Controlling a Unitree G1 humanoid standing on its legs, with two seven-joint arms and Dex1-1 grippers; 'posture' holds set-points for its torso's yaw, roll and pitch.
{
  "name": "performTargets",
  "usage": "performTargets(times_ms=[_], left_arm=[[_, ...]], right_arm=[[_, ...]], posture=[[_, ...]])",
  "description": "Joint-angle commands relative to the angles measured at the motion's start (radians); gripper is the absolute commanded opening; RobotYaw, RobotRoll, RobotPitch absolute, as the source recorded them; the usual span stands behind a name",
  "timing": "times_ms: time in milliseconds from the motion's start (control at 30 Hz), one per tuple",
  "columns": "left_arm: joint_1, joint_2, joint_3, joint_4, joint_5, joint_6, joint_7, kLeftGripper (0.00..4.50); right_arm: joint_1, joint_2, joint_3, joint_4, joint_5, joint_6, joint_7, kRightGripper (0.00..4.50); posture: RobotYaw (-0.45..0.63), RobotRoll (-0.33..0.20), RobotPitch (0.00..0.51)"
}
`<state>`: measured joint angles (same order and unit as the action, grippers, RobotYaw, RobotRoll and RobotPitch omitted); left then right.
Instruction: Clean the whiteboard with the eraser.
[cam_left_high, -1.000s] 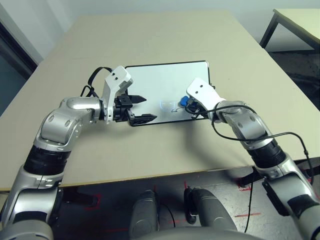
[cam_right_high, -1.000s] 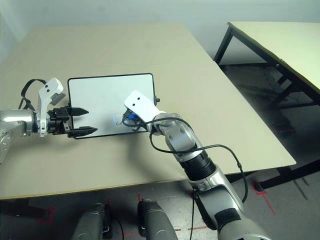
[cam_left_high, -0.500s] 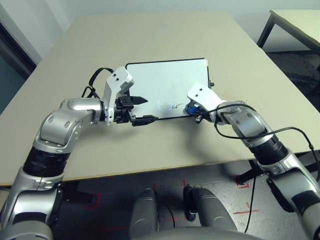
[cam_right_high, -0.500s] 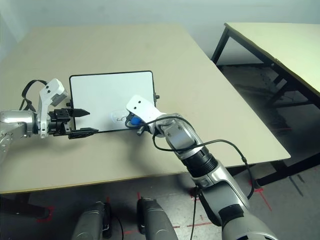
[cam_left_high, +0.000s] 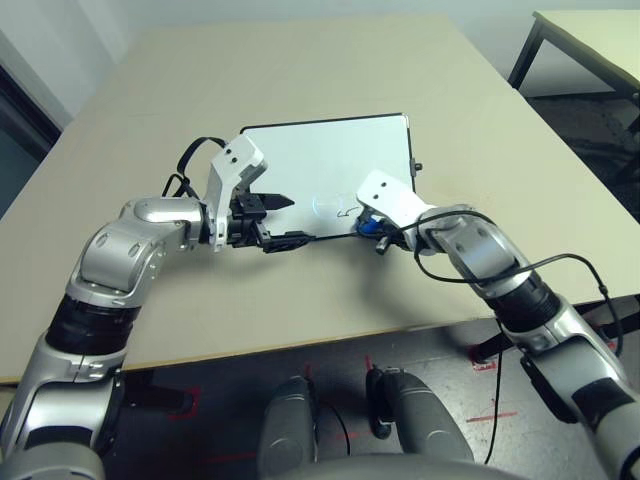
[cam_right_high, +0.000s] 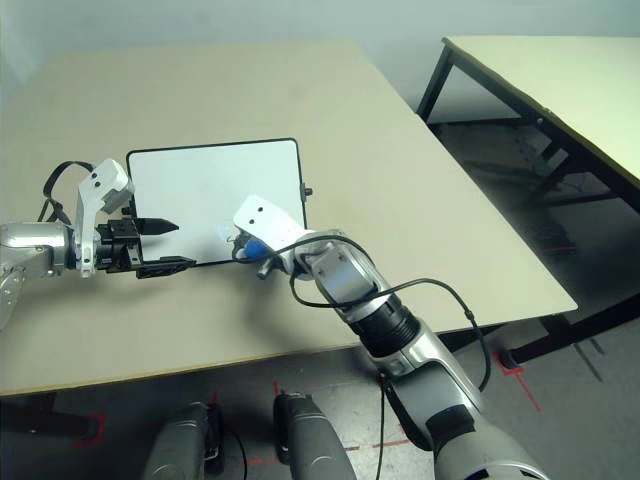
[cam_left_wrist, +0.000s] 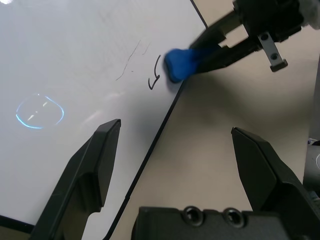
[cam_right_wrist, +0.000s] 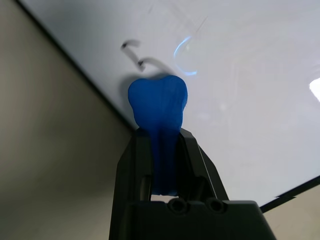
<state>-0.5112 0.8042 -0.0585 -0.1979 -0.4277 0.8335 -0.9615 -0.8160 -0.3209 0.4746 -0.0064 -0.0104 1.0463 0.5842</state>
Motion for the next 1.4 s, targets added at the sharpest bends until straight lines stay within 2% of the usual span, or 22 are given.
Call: performTargets(times_ms=[33, 367, 700, 900, 1067, 1167, 1300, 1400], left_arm=[[0.016, 0.001, 0.006, -0.014, -0.007, 0.006, 0.008, 4.5], [0.022, 0.001, 0.011, -0.029, -0.021, 0.018, 0.027, 4.5], [0.022, 0.002, 0.01, -0.032, -0.026, 0.02, 0.036, 4.5], [0.024, -0.001, 0.012, -0.033, -0.028, 0.018, 0.04, 4.5], [0.021, 0.002, 0.013, -0.028, -0.027, 0.016, 0.042, 4.5], [0.019, 0.002, 0.014, -0.026, -0.026, 0.017, 0.043, 4.5], [0.023, 0.004, 0.018, -0.027, -0.027, 0.017, 0.045, 4.5], [0.024, 0.003, 0.021, -0.029, -0.027, 0.017, 0.048, 4.5]], right_arm=[[-0.012, 0.015, -0.019, 0.049, -0.013, -0.016, -0.027, 0.59], [0.06, -0.024, 0.091, -0.099, 0.001, 0.077, 0.028, 0.59], [-0.048, 0.042, 0.021, 0.066, -0.019, -0.027, -0.007, 0.59], [0.003, 0.067, 0.079, -0.028, 0.003, 0.04, 0.013, 0.59], [0.034, 0.052, 0.124, -0.055, -0.002, 0.055, 0.026, 0.59], [0.004, 0.069, 0.101, 0.005, -0.011, 0.022, 0.015, 0.59], [-0.075, 0.109, 0.019, 0.127, -0.017, -0.048, -0.026, 0.59], [-0.088, 0.114, -0.01, 0.137, -0.006, -0.048, -0.023, 0.59]], posture=[[-0.02, 0.0, 0.161], [-0.02, 0.0, 0.163], [-0.01, 0.0, 0.16], [-0.01, 0.0, 0.156], [-0.01, 0.0, 0.155], [-0.01, 0.0, 0.157], [-0.01, 0.0, 0.158], [0.0, 0.0, 0.156]])
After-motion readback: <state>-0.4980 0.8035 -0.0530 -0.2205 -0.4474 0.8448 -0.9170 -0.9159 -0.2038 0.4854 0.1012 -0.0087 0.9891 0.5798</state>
